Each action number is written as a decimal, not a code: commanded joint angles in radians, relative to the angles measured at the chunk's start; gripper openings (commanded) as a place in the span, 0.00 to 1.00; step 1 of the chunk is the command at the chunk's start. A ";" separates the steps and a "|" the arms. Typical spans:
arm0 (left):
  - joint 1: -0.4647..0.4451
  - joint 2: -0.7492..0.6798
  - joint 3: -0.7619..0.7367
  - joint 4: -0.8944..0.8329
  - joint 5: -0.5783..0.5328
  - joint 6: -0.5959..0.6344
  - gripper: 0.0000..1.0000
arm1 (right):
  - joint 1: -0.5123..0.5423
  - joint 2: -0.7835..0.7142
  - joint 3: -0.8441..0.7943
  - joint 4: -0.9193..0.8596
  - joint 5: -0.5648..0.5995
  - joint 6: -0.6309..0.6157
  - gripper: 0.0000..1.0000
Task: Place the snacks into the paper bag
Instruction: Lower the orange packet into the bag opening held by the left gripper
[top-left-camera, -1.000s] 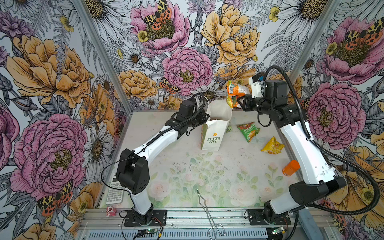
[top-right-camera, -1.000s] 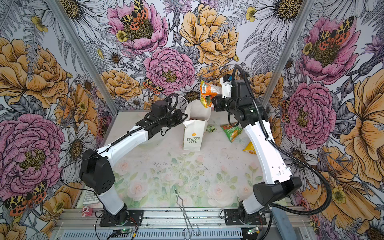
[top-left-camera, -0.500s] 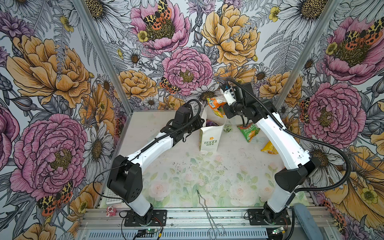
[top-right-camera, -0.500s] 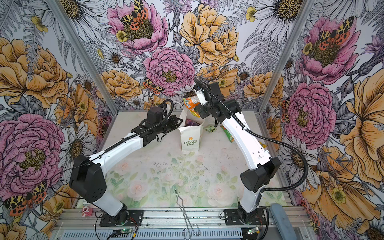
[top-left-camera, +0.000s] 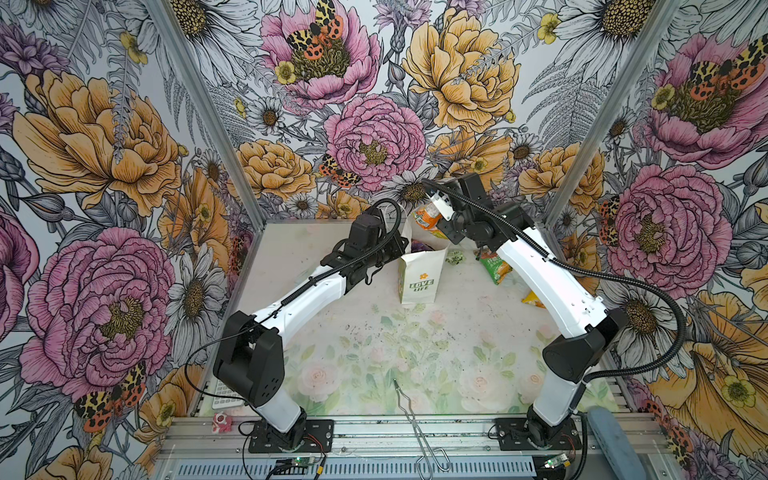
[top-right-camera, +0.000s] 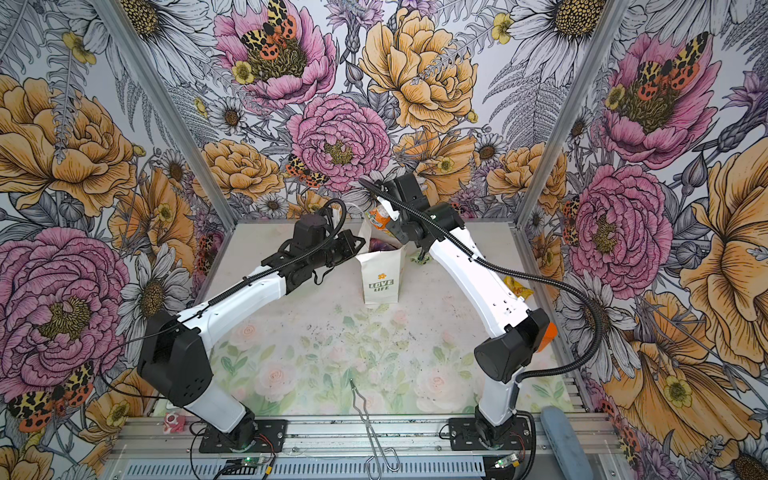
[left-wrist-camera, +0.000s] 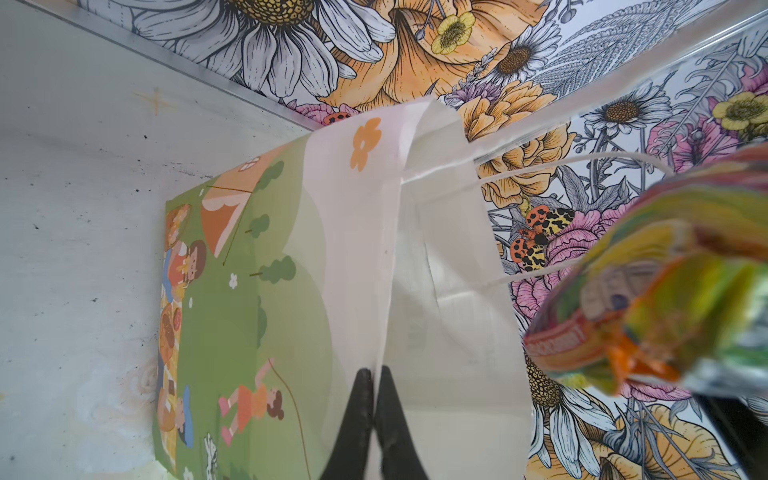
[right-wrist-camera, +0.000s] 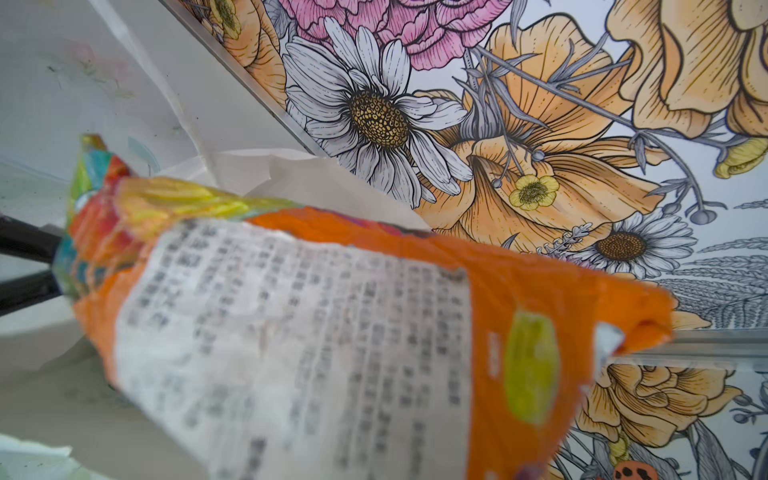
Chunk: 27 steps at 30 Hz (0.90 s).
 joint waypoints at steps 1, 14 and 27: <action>-0.009 -0.015 0.021 0.058 -0.009 -0.010 0.00 | 0.027 0.011 0.004 0.031 0.086 -0.049 0.00; -0.015 -0.012 0.029 0.049 -0.012 -0.012 0.00 | 0.102 0.030 -0.035 0.035 0.237 -0.149 0.00; -0.018 0.003 0.045 0.048 -0.008 -0.013 0.00 | 0.127 0.022 -0.094 0.050 0.284 -0.213 0.00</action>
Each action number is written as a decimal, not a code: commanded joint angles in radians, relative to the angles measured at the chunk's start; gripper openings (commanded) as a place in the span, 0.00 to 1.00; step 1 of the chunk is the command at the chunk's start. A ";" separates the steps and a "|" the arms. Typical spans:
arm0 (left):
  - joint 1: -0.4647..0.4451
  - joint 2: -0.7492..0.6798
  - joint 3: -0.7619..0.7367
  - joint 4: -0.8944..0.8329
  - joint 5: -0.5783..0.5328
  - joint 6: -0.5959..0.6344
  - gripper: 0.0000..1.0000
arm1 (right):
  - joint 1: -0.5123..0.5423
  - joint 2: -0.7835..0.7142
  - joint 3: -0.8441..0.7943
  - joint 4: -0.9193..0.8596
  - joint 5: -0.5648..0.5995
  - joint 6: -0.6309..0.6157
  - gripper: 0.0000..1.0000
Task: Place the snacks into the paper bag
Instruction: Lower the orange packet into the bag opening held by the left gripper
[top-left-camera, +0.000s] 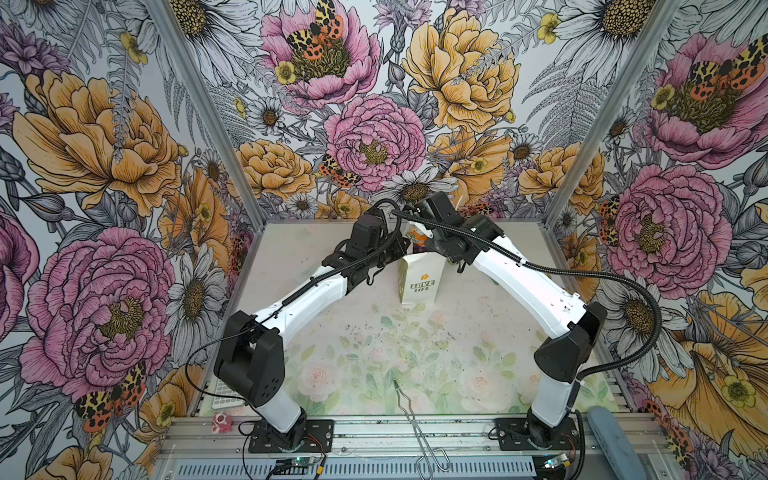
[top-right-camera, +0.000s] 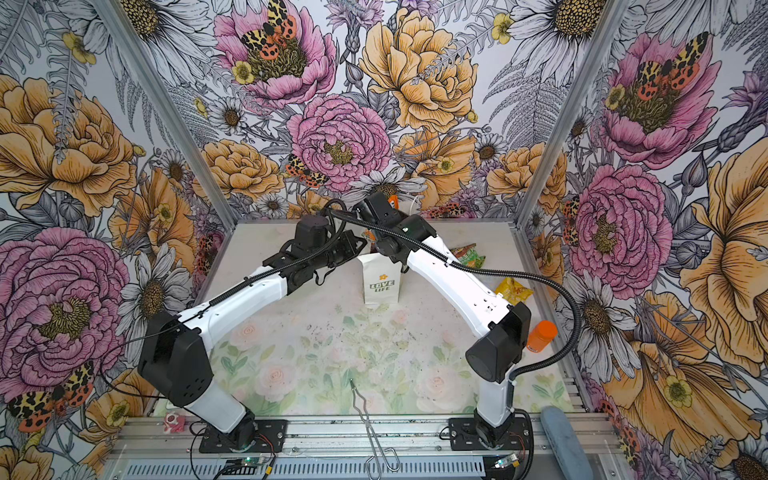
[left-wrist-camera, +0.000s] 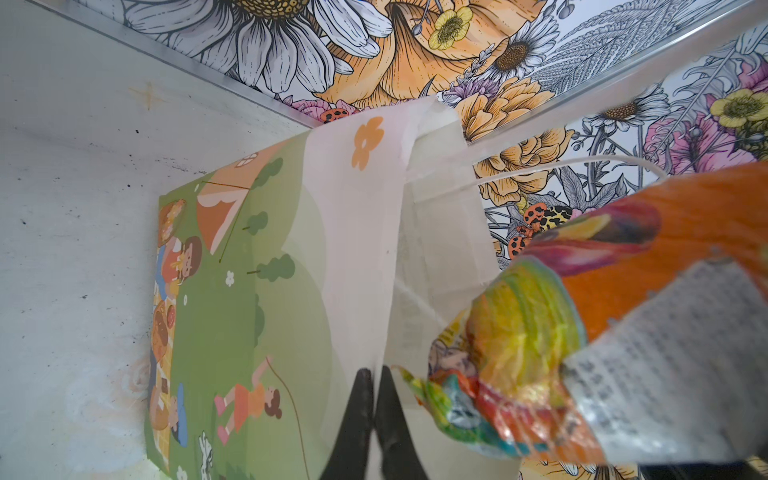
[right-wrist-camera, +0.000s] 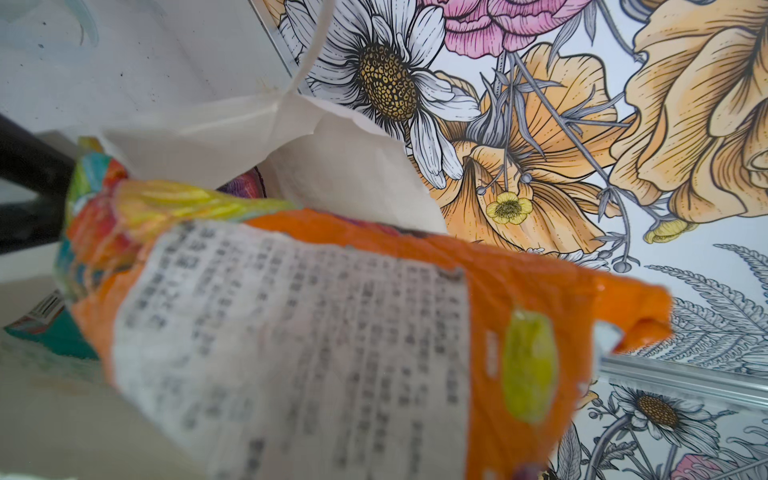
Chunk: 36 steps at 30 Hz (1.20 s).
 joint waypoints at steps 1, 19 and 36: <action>-0.008 -0.001 0.040 0.048 -0.003 -0.006 0.00 | 0.013 -0.010 -0.025 0.034 0.049 -0.036 0.00; -0.008 0.002 0.039 0.045 -0.010 -0.007 0.00 | 0.030 -0.085 -0.120 0.050 0.049 -0.078 0.00; -0.007 -0.020 0.036 -0.009 -0.059 -0.001 0.00 | 0.048 -0.079 -0.138 0.073 0.064 -0.091 0.22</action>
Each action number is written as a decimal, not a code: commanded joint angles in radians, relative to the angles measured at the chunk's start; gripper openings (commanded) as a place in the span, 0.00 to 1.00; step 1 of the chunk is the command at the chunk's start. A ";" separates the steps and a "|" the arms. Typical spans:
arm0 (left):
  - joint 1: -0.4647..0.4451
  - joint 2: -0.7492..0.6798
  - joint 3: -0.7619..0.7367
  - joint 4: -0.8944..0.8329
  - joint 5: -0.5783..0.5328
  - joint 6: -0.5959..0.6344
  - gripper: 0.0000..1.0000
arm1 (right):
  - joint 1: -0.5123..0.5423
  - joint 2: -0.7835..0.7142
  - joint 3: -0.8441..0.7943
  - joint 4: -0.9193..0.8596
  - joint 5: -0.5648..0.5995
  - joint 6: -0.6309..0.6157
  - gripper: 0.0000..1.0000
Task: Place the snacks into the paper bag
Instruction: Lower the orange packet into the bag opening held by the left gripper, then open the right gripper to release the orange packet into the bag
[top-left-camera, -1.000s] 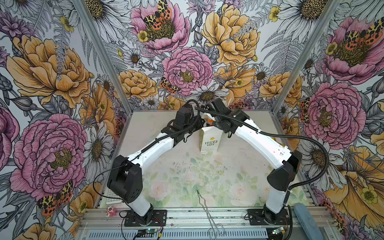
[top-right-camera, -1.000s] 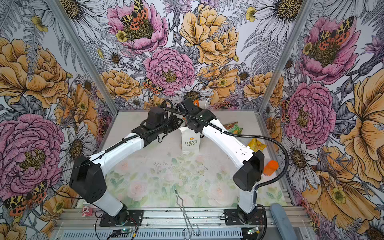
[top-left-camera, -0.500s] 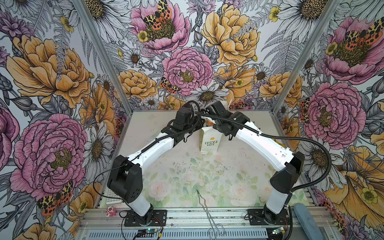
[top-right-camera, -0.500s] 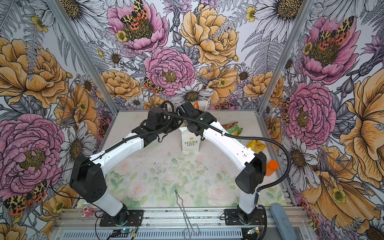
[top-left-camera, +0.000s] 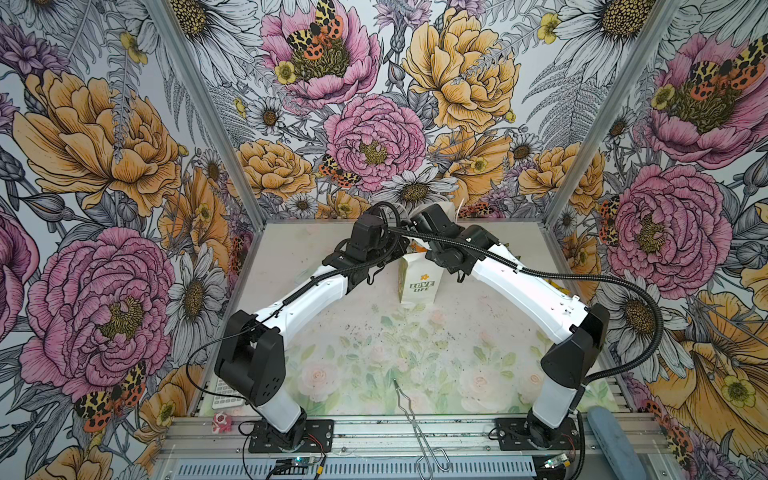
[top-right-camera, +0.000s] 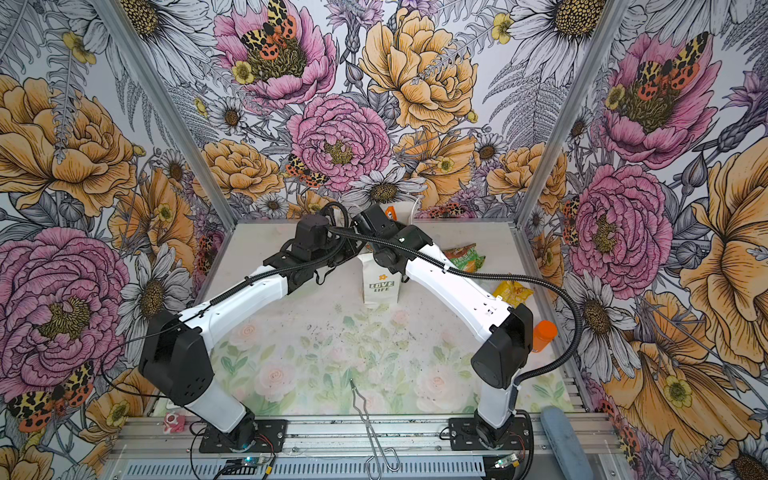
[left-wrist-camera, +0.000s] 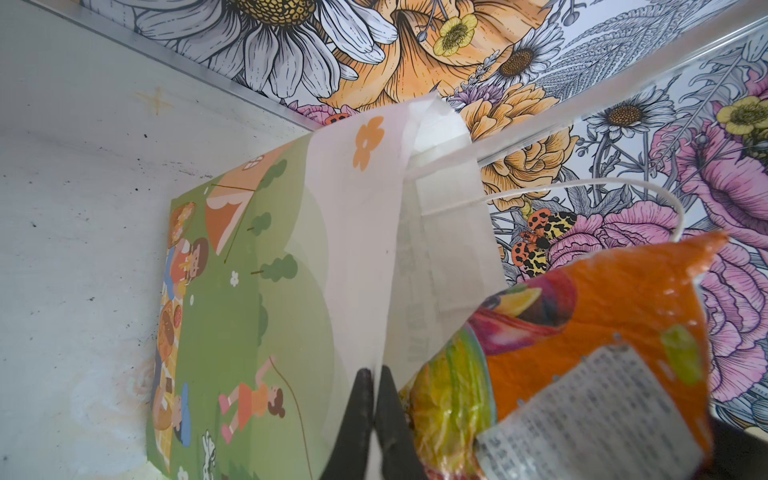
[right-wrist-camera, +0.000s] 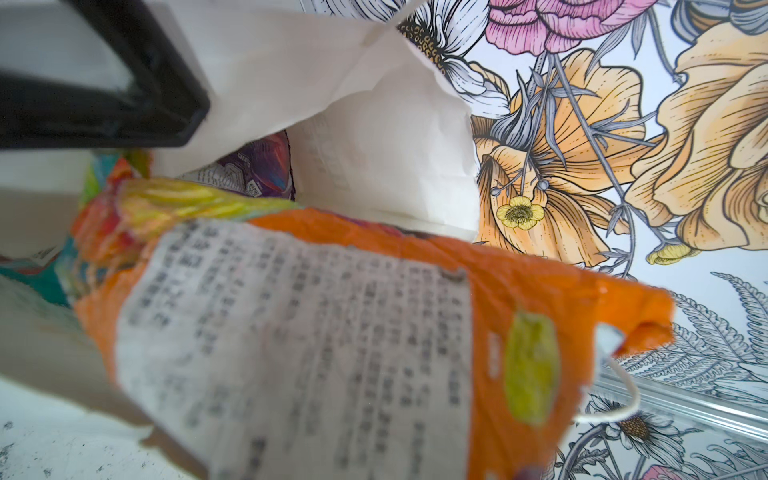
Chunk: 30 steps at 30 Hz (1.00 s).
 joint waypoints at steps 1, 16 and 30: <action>-0.007 -0.024 0.033 -0.011 -0.039 0.002 0.00 | 0.018 -0.027 -0.004 0.033 0.035 -0.016 0.23; 0.013 -0.035 0.027 -0.074 -0.080 0.011 0.00 | 0.025 -0.053 0.017 0.043 -0.034 0.029 0.41; 0.015 -0.043 0.016 -0.086 -0.089 0.014 0.00 | 0.021 -0.166 0.007 0.071 -0.184 0.122 0.47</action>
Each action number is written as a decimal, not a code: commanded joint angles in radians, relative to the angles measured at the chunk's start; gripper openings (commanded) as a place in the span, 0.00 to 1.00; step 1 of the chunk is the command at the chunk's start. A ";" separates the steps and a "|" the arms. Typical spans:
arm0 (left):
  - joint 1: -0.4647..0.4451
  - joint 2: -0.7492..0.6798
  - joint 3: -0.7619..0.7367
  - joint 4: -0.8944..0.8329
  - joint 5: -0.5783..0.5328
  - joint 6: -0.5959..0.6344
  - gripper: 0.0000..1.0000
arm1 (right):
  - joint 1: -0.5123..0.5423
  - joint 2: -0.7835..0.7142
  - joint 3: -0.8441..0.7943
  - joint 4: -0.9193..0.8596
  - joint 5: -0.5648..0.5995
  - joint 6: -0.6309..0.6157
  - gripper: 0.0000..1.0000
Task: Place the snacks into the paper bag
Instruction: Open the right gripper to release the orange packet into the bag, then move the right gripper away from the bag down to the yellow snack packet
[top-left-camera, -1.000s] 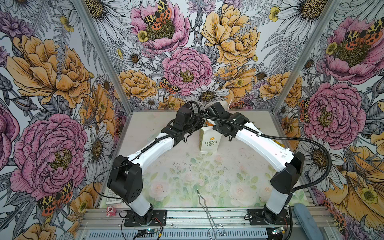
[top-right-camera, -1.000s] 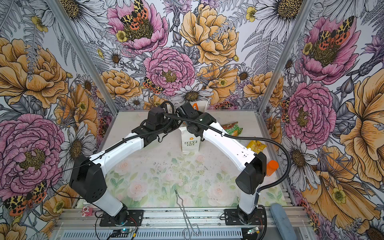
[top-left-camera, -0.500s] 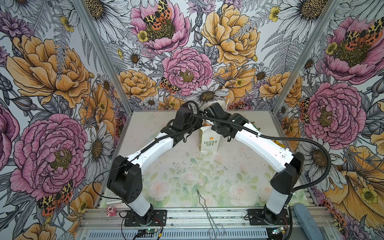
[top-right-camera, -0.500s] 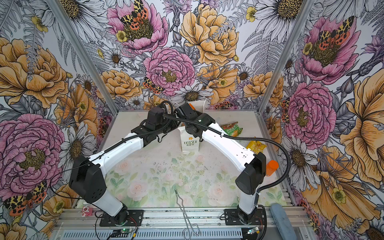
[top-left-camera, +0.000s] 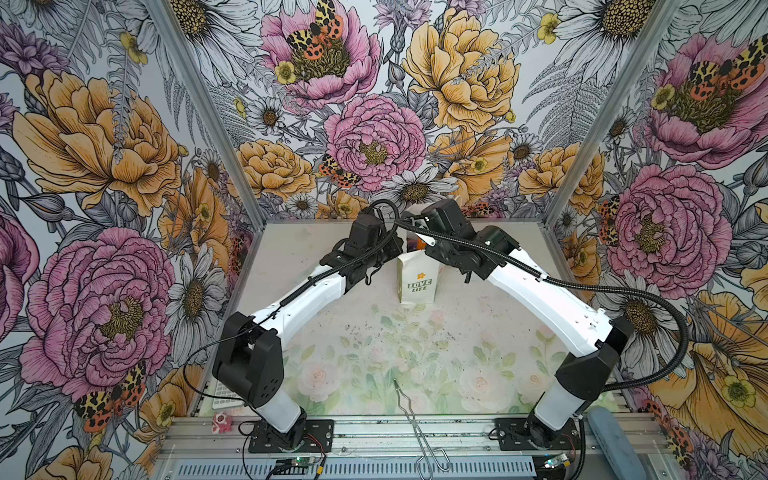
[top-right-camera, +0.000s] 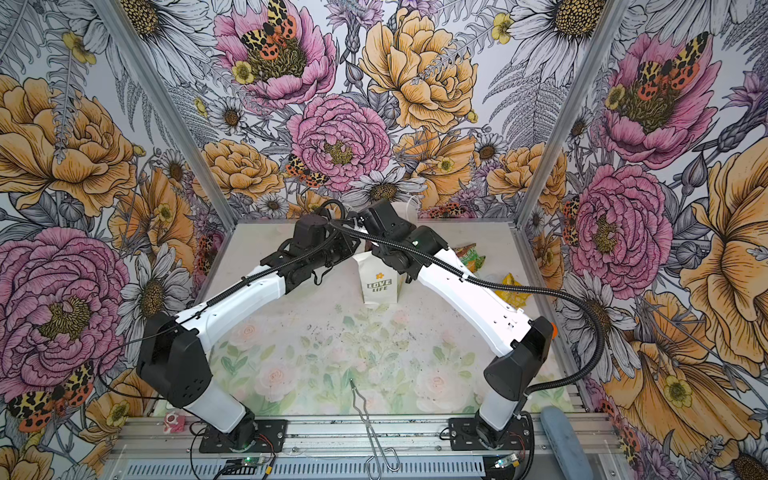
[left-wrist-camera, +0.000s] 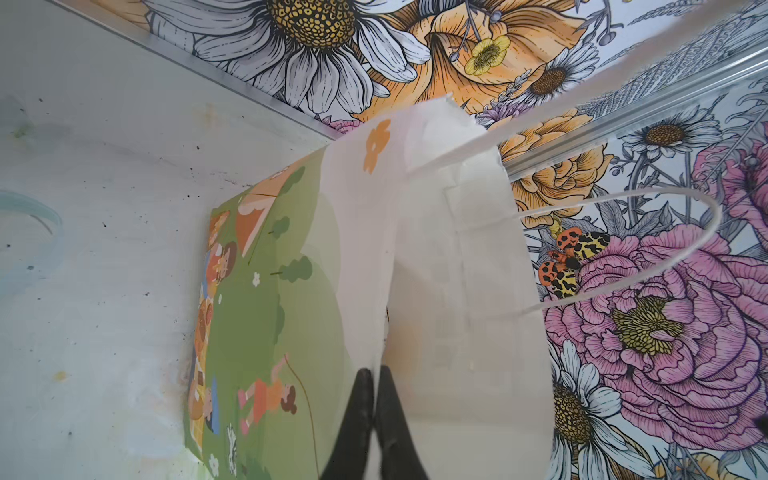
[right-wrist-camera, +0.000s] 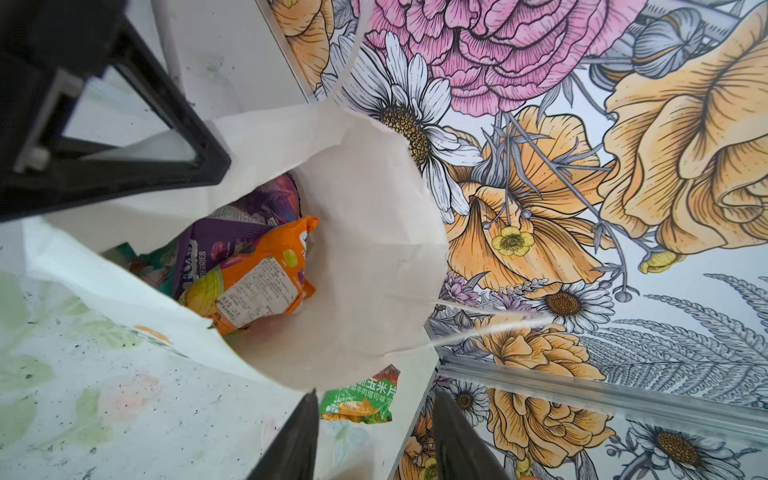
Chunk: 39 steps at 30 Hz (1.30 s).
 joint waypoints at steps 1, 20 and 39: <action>0.005 -0.032 0.015 -0.034 -0.022 0.012 0.00 | 0.003 -0.069 0.001 0.039 -0.066 0.062 0.47; 0.036 -0.064 -0.020 -0.048 -0.039 0.013 0.00 | -0.294 -0.314 -0.226 0.133 -0.253 0.574 0.89; 0.042 -0.064 -0.030 -0.047 -0.032 0.011 0.00 | -0.877 -0.265 -0.507 0.105 -0.537 1.203 1.00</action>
